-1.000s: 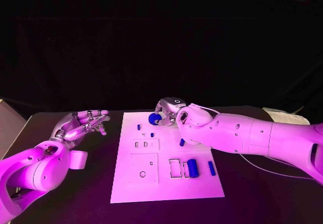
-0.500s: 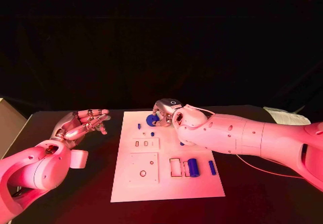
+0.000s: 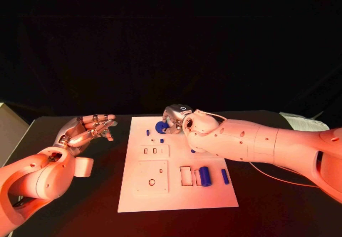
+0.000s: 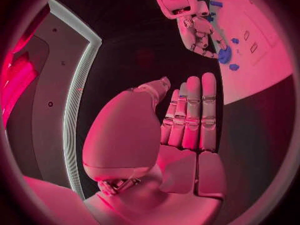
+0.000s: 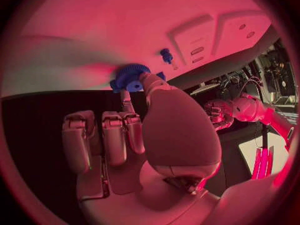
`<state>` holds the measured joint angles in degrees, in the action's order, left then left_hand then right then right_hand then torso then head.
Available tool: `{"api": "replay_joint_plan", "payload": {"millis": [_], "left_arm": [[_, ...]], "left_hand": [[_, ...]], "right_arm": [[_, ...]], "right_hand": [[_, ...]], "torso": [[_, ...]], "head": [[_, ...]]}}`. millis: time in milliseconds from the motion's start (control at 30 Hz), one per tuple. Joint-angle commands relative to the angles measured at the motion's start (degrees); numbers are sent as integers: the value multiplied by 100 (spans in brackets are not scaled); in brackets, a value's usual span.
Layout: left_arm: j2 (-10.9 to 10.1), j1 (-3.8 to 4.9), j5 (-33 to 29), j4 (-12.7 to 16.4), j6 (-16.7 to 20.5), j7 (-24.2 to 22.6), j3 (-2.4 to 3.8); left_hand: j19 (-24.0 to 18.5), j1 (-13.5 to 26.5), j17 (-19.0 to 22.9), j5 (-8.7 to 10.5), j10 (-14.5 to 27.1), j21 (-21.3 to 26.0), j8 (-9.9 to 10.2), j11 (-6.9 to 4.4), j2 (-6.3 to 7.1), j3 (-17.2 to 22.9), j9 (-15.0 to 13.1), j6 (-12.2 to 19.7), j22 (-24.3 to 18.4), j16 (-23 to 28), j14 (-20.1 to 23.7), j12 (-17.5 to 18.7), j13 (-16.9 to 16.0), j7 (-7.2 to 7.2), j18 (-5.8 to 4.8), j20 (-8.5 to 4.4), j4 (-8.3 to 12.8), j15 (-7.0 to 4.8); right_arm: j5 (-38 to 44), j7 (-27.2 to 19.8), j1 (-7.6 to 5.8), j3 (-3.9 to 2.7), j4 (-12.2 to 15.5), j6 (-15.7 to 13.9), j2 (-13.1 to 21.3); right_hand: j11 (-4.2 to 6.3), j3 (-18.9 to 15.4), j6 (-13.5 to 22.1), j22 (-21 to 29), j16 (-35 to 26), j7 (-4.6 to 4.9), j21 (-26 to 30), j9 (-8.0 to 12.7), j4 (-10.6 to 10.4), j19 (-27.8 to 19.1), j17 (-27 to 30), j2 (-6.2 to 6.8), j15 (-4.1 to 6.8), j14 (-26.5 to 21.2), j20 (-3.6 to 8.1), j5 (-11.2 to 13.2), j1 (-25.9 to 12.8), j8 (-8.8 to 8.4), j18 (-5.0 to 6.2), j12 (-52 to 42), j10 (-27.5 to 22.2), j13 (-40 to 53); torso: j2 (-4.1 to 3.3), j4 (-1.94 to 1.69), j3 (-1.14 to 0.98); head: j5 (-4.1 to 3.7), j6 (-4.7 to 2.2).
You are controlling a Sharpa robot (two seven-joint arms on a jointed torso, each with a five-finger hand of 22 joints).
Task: Assemble the parts on the task board
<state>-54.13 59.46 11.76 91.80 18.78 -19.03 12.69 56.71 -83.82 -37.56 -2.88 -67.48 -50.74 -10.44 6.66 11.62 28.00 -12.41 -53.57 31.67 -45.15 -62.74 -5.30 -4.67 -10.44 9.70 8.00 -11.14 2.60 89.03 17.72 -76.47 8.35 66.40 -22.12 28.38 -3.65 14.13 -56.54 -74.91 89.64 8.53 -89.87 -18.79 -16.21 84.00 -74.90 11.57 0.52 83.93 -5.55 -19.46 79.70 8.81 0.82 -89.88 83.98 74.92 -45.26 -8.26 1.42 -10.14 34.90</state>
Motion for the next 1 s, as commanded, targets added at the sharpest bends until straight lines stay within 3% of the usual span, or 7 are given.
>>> {"api": "replay_joint_plan", "payload": {"millis": [33, 167, 300, 733, 900, 1000], "left_arm": [[8, 1, 13, 16, -84, -42, 3], [8, 1, 13, 15, -82, -41, 3], [6, 1, 13, 15, -81, -40, 3], [3, 1, 13, 9, -80, -42, 4], [-4, 1, 13, 1, -76, -41, 4], [-5, 1, 13, -3, -74, -41, 4]], "left_hand": [[-31, 58, -8, 1, 45, -22, -6, 0, 5, 23, -6, 13, 7, -33, 45, 14, 6, 6, 76, -7, 23, -3], [-51, 65, -13, 1, 52, -45, -12, 1, 7, 35, -10, 16, 23, -47, 58, 2, 5, 5, 78, -3, 39, -2], [-51, 65, -13, 1, 52, -45, -12, 1, 7, 35, -10, 16, 23, -47, 58, 2, 5, 5, 78, -3, 39, -2], [-56, 66, -13, 1, 60, -51, -11, 3, 11, 37, -10, 22, 27, -51, 61, 2, 6, 3, 78, -2, 45, -1], [-56, 66, -13, 1, 60, -51, -11, 3, 11, 37, -10, 22, 27, -51, 61, 2, 6, 3, 78, -2, 45, -1], [-56, 66, -13, 1, 60, -51, -11, 3, 11, 37, -10, 22, 27, -51, 61, 2, 6, 3, 78, -2, 45, -1]], "right_arm": [[82, 38, 13, 11, -30, 140, -20], [55, 15, 15, 15, -48, 82, -39], [30, -9, 16, 17, -35, 39, -34], [-77, -51, 18, 18, 279, -137, 235], [-282, -203, 18, 17, 411, -196, 390], [-391, -276, 18, 17, 440, -149, 420]], "right_hand": [[-32, 4, 113, -1509, 36, 25, -13, 42, -21, 600, -1510, 76, -20, 607, 7, 90, -33, -98, -82, -12, 602, 1508], [-106, -176, 401, -1509, 33, 101, -13, 111, -36, 600, -1496, 99, -90, 604, -59, 563, -166, -299, -82, -12, 602, 1508], [-130, -460, 517, -1509, 34, 125, -13, 154, -49, 600, -1500, 99, -117, 605, -92, 727, -233, -399, -82, -12, 602, 1508], [-137, -576, 497, -1509, 36, 131, -13, 159, -57, 600, -1510, 75, -126, 607, -102, 698, -266, -403, -82, -12, 602, 1508], [-102, -530, 295, -1509, 36, 85, -13, 135, -37, 600, -1510, -82, -86, 607, -79, 497, -239, -321, -82, -12, 602, 1508], [-96, -511, 281, -1509, 36, 76, -13, 135, -37, 600, -1510, -101, -75, 607, -71, 474, -228, -317, -82, -12, 602, 1508]], "torso": [[-4, 7, -4], [-2, 2, -1], [-1, -6, 1], [-6, 3, -8], [-8, 6, -10], [-13, 5, -6]], "head": [[0, -3], [-5, -9], [-9, -5], [7, -14], [10, -16], [2, -18]]}}
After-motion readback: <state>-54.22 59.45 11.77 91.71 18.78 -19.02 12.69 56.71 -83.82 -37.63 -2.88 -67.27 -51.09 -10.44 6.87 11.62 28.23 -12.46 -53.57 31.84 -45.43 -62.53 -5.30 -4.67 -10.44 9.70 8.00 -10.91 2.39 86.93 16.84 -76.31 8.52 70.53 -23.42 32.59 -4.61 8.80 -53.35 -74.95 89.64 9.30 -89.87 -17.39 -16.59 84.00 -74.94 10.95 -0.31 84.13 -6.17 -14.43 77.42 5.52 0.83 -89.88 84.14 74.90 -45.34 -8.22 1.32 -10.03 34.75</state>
